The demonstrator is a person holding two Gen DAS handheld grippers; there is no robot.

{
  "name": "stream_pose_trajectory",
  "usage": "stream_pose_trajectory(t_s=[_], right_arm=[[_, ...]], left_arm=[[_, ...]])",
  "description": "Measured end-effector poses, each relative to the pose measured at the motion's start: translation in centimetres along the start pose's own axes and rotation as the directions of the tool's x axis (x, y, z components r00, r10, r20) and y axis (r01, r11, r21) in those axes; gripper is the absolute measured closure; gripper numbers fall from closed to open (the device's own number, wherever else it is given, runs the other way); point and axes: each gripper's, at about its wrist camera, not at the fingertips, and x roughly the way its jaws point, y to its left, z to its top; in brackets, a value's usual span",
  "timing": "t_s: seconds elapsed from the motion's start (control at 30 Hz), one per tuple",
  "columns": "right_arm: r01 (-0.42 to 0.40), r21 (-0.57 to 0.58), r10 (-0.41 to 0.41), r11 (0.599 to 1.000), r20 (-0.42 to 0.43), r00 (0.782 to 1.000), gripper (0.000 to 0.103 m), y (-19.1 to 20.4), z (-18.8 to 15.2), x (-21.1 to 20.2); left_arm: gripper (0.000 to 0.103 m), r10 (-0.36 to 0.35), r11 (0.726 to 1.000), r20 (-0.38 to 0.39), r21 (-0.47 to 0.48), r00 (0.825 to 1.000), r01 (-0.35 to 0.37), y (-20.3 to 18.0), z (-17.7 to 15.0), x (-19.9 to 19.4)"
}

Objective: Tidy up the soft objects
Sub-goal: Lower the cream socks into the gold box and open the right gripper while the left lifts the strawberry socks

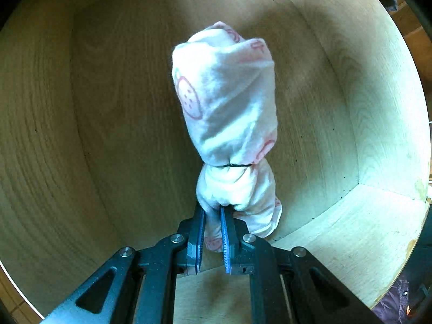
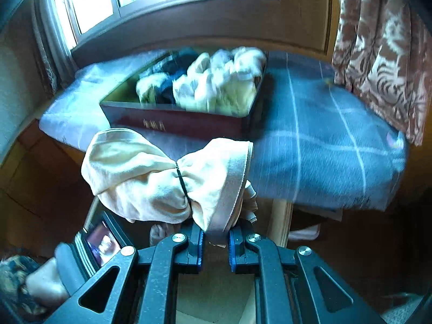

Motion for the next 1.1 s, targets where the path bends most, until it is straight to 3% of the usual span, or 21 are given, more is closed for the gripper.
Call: stream_pose_trajectory(t_s=[0.1,0.33,0.53,0.7,0.87,0.97,1.1], right_arm=[[0.002,-0.009,-0.001,1.000,0.043,0.999,0.089,0.2,2.1,-0.7],[-0.009,-0.044,0.014,0.999,0.108,0.994,0.089,1.8,9.9,0.1],[0.026,-0.083,-0.017,0.996,0.108,0.994,0.089,2.8,17.5,4.7],[0.028,-0.132,-0.021,0.991,0.048,0.999,0.089,3.7,22.4,11.0],[0.053,-0.175,-0.069,0.983,-0.084,0.994,0.089,3.6,24.0,18.1],[0.047,-0.175,-0.070,0.983,-0.130,0.989,0.089,3.3,24.1,20.3],[0.033,-0.171,-0.056,0.985,-0.131,0.990,0.087,3.3,24.0,21.0]], left_arm=[[0.093,-0.002,1.000,0.001,0.008,1.000,0.002,4.4,-1.4,-1.4],[0.093,-0.010,1.000,0.003,0.005,1.000,0.010,4.9,-1.8,-1.9],[0.093,-0.025,1.000,0.003,0.006,1.000,0.025,5.3,-1.9,-1.9],[0.093,-0.052,0.999,0.000,0.001,0.999,0.052,5.8,-2.1,-1.2],[0.093,-0.081,0.997,-0.008,-0.008,0.997,0.081,6.5,-2.1,-0.8],[0.093,-0.100,0.995,-0.014,-0.020,0.995,0.100,7.0,-2.1,-0.7],[0.093,-0.105,0.994,-0.016,-0.019,0.994,0.104,7.5,-2.1,-0.6]])
